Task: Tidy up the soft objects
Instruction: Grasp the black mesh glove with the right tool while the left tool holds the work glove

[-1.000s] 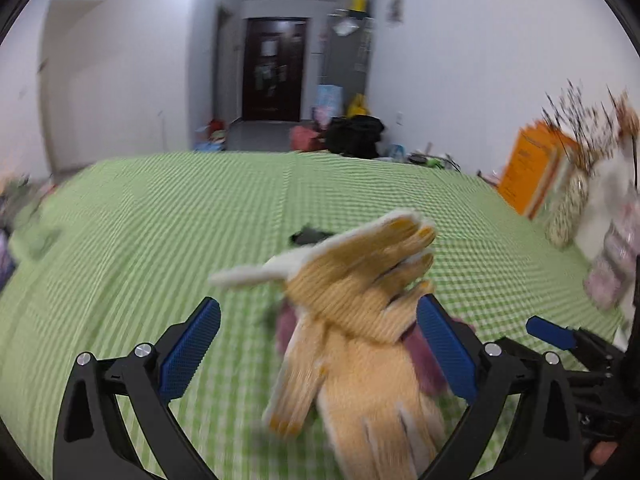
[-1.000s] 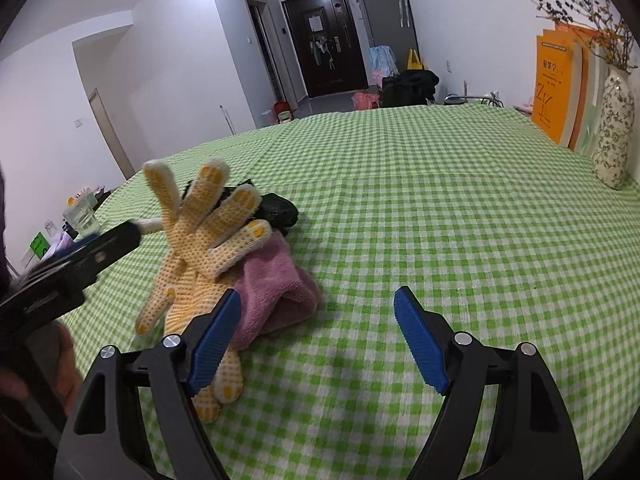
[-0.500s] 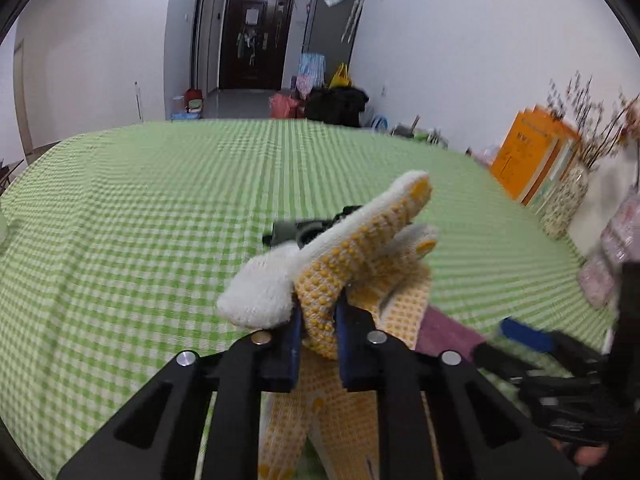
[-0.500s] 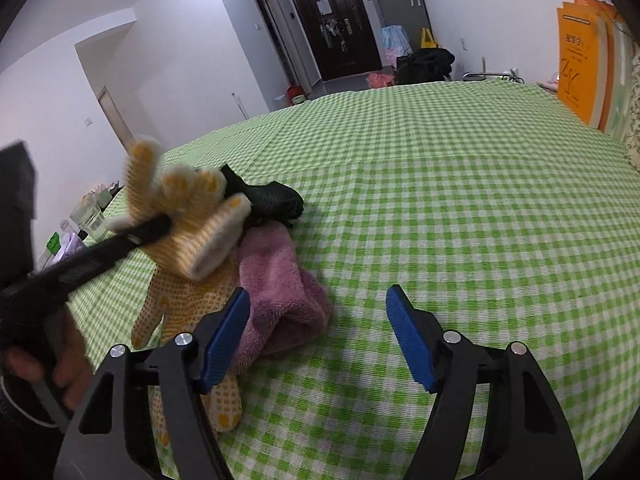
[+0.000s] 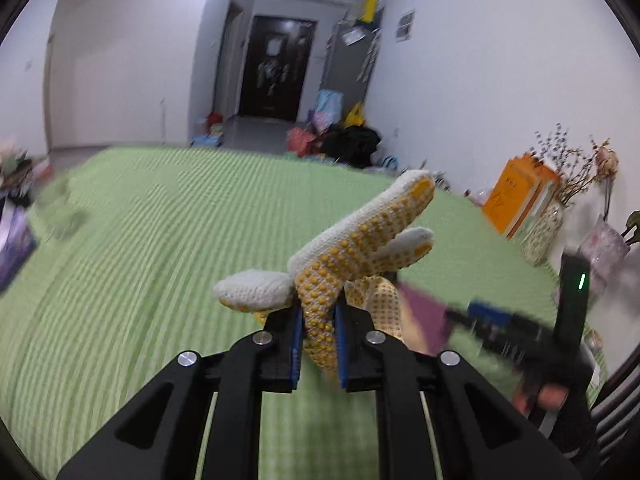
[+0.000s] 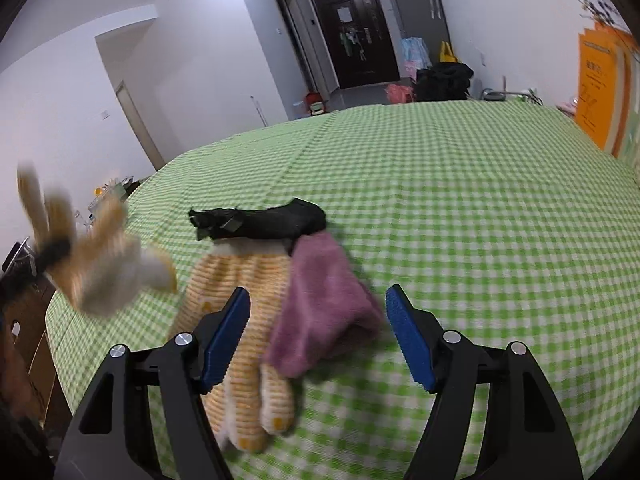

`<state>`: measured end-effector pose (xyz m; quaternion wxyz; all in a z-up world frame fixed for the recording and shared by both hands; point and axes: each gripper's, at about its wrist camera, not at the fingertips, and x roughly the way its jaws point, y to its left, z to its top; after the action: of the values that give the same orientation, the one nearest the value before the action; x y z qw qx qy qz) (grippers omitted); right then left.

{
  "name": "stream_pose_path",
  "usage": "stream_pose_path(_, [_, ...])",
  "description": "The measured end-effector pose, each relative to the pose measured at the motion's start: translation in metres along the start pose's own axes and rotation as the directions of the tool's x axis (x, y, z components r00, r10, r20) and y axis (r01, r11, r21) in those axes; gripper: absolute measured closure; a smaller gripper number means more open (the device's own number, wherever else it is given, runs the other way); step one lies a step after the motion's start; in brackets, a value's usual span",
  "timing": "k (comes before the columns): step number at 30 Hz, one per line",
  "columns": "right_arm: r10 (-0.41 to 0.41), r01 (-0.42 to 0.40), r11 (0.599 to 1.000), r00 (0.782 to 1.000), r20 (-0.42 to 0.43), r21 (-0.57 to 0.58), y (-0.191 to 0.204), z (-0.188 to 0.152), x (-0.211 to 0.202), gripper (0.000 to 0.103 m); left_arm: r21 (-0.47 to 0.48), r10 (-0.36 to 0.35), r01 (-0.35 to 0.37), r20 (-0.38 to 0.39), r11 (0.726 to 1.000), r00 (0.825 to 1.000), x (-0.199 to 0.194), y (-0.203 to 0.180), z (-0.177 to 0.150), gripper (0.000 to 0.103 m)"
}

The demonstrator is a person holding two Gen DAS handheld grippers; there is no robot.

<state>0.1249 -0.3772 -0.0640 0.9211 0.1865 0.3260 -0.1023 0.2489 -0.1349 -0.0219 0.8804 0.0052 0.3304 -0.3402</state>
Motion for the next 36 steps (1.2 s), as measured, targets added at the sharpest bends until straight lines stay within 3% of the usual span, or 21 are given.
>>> stream_pose_path(4, [0.031, -0.031, 0.998, 0.999, -0.011, -0.045, 0.024, 0.007, 0.009, 0.035, -0.087, 0.011, -0.017, -0.065, 0.996, 0.998, -0.006, 0.035, -0.035, 0.092])
stream_pose_path(7, [0.070, -0.074, 0.992, 0.997, -0.036, -0.104, 0.051, 0.006, 0.019, 0.035, -0.084, 0.086, -0.094, -0.091, 0.992, 0.992, -0.010, 0.058, -0.057, 0.091])
stream_pose_path(10, [0.070, -0.076, 0.982, 0.997, -0.038, -0.171, 0.074, 0.012, 0.032, 0.035, -0.060, 0.111, -0.121, -0.150, 0.991, 0.982, -0.012, 0.070, -0.079, 0.080])
stream_pose_path(12, [0.043, -0.048, 0.981, 0.999, -0.033, -0.187, 0.078, 0.022, 0.041, 0.035, -0.055, 0.118, -0.128, -0.166, 0.990, 0.979, -0.014, 0.073, -0.088, 0.062])
stream_pose_path(15, [-0.031, 0.025, 0.976, 0.999, -0.024, -0.217, 0.083, 0.040, 0.061, 0.035, -0.084, 0.070, -0.084, -0.161, 0.993, 0.984, -0.018, 0.075, -0.100, 0.039])
stream_pose_path(18, [-0.085, 0.063, 0.960, 0.994, -0.070, -0.271, 0.089, 0.051, 0.091, 0.035, -0.033, 0.083, -0.090, -0.164, 0.995, 0.983, -0.013, 0.067, -0.105, 0.035])
stream_pose_path(20, [-0.095, 0.062, 0.956, 0.990, -0.103, -0.288, 0.090, 0.052, 0.111, 0.035, -0.044, 0.083, -0.093, -0.186, 0.995, 0.979, -0.003, 0.062, -0.102, 0.035])
stream_pose_path(22, [-0.093, 0.054, 0.958, 0.988, -0.124, -0.283, 0.085, 0.053, 0.119, 0.052, -0.086, 0.070, -0.088, -0.197, 0.992, 0.978, 0.003, 0.064, -0.098, 0.035])
stream_pose_path(23, [-0.078, 0.041, 0.962, 0.989, -0.129, -0.269, 0.084, 0.053, 0.119, 0.055, -0.115, 0.065, -0.089, -0.196, 0.989, 0.978, 0.004, 0.066, -0.095, 0.036])
stream_pose_path(25, [-0.054, 0.025, 0.972, 0.992, -0.117, -0.233, 0.082, 0.055, 0.112, 0.077, -0.145, 0.054, -0.084, -0.198, 0.986, 0.979, 0.007, 0.069, -0.091, 0.043])
stream_pose_path(26, [-0.043, 0.020, 0.976, 0.994, -0.102, -0.217, 0.081, 0.058, 0.105, 0.085, -0.148, 0.051, -0.081, -0.195, 0.986, 0.979, 0.008, 0.068, -0.088, 0.053])
stream_pose_path(28, [-0.043, 0.029, 0.977, 0.997, -0.063, -0.212, 0.079, 0.061, 0.087, 0.093, -0.132, 0.067, -0.094, -0.194, 0.987, 0.979, 0.010, 0.065, -0.081, 0.071])
stream_pose_path(29, [-0.039, 0.030, 0.976, 0.999, -0.038, -0.216, 0.079, 0.063, 0.074, 0.094, -0.121, 0.075, -0.100, -0.193, 0.988, 0.978, 0.010, 0.063, -0.078, 0.081])
stream_pose_path(30, [-0.034, 0.029, 0.975, 0.999, -0.020, -0.218, 0.079, 0.064, 0.065, 0.094, -0.113, 0.079, -0.101, -0.184, 0.989, 0.980, 0.007, 0.059, -0.074, 0.086])
stream_pose_path(36, [0.020, -0.005, 0.977, 0.998, 0.066, -0.212, 0.077, 0.070, 0.005, 0.094, -0.130, 0.079, -0.087, -0.065, 0.988, 0.995, -0.031, 0.041, -0.051, 0.088])
